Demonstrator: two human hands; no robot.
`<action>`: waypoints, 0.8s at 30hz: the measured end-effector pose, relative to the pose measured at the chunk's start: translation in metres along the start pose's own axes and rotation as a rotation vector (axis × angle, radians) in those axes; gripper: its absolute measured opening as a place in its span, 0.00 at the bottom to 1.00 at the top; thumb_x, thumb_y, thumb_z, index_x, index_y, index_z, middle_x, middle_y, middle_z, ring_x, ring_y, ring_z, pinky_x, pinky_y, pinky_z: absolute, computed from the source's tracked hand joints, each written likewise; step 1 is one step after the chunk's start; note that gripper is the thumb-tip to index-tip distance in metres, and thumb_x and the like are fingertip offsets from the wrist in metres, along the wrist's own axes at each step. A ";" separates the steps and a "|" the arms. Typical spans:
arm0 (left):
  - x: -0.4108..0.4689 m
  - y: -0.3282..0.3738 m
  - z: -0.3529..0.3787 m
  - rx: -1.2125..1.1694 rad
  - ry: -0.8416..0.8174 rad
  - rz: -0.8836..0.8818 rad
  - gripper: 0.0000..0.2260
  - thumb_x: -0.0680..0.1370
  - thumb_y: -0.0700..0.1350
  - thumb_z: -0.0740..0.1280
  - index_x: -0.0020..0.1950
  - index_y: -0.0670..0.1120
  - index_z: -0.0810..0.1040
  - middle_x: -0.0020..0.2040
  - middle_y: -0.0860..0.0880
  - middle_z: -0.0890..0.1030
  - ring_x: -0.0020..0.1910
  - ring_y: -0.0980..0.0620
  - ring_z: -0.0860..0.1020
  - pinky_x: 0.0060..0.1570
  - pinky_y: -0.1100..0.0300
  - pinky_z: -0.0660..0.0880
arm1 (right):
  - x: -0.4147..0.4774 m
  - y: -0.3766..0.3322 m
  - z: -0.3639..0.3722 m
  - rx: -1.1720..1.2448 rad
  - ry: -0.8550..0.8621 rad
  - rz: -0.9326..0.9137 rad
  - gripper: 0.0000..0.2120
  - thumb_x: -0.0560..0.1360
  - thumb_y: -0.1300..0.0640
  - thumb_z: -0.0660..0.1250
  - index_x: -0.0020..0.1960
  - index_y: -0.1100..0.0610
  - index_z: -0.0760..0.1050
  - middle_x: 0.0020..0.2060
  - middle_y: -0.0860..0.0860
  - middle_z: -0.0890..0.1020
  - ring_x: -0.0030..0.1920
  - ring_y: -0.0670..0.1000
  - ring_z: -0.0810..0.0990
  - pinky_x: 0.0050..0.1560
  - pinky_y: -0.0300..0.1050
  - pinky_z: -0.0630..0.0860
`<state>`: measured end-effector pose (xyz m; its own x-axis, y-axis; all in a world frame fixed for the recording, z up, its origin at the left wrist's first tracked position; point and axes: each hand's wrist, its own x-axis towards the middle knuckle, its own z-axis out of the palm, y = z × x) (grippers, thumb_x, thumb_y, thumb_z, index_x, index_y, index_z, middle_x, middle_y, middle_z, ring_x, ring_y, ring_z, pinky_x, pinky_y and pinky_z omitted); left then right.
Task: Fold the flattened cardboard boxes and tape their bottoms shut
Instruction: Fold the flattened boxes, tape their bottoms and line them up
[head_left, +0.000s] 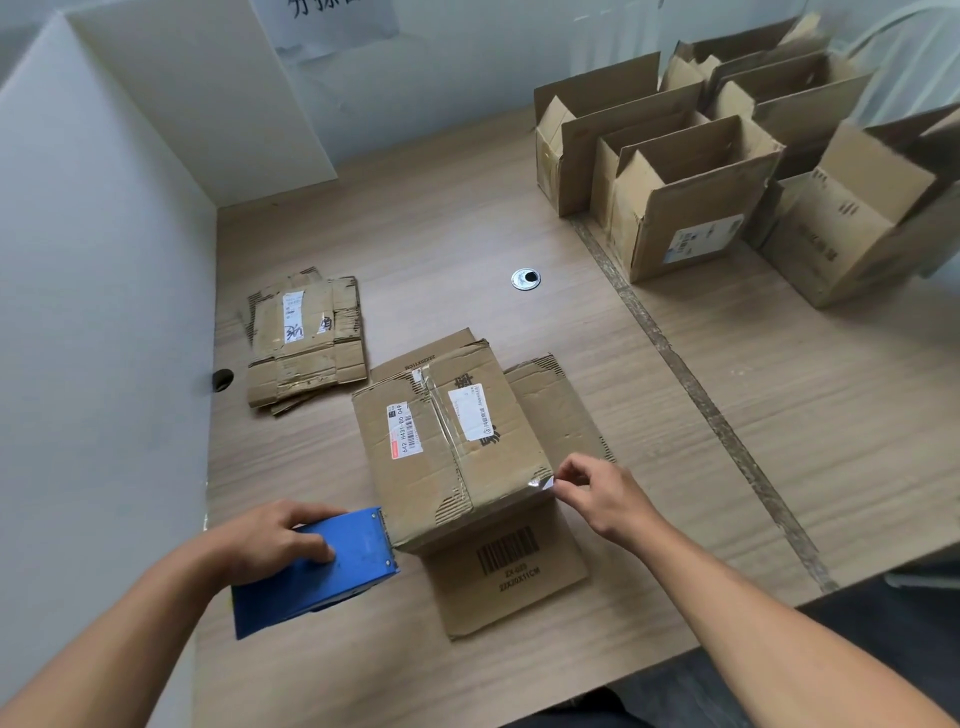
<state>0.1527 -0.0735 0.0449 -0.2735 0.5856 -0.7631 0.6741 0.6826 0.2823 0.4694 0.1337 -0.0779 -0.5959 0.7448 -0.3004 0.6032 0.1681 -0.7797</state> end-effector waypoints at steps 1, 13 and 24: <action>0.000 0.000 0.000 -0.010 -0.006 -0.003 0.15 0.78 0.49 0.69 0.58 0.68 0.75 0.53 0.63 0.81 0.50 0.62 0.78 0.46 0.66 0.69 | 0.001 0.000 0.001 0.011 0.006 0.000 0.10 0.75 0.51 0.72 0.37 0.45 0.75 0.37 0.46 0.83 0.43 0.46 0.81 0.47 0.42 0.73; 0.003 -0.005 0.001 0.003 -0.009 -0.004 0.15 0.76 0.53 0.69 0.56 0.72 0.75 0.53 0.63 0.81 0.51 0.61 0.79 0.49 0.64 0.70 | -0.008 0.005 0.024 0.752 0.002 0.246 0.23 0.74 0.45 0.69 0.48 0.68 0.80 0.47 0.67 0.82 0.50 0.64 0.81 0.40 0.44 0.69; 0.002 -0.009 0.001 0.007 0.009 0.013 0.19 0.77 0.51 0.70 0.50 0.80 0.74 0.51 0.68 0.81 0.51 0.64 0.78 0.50 0.65 0.69 | -0.007 -0.003 0.032 0.712 0.073 0.300 0.10 0.76 0.54 0.72 0.38 0.55 0.78 0.35 0.52 0.75 0.41 0.51 0.70 0.41 0.45 0.65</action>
<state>0.1468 -0.0788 0.0398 -0.2707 0.5986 -0.7539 0.6825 0.6717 0.2882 0.4546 0.1070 -0.0913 -0.4101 0.7375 -0.5365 0.2324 -0.4843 -0.8434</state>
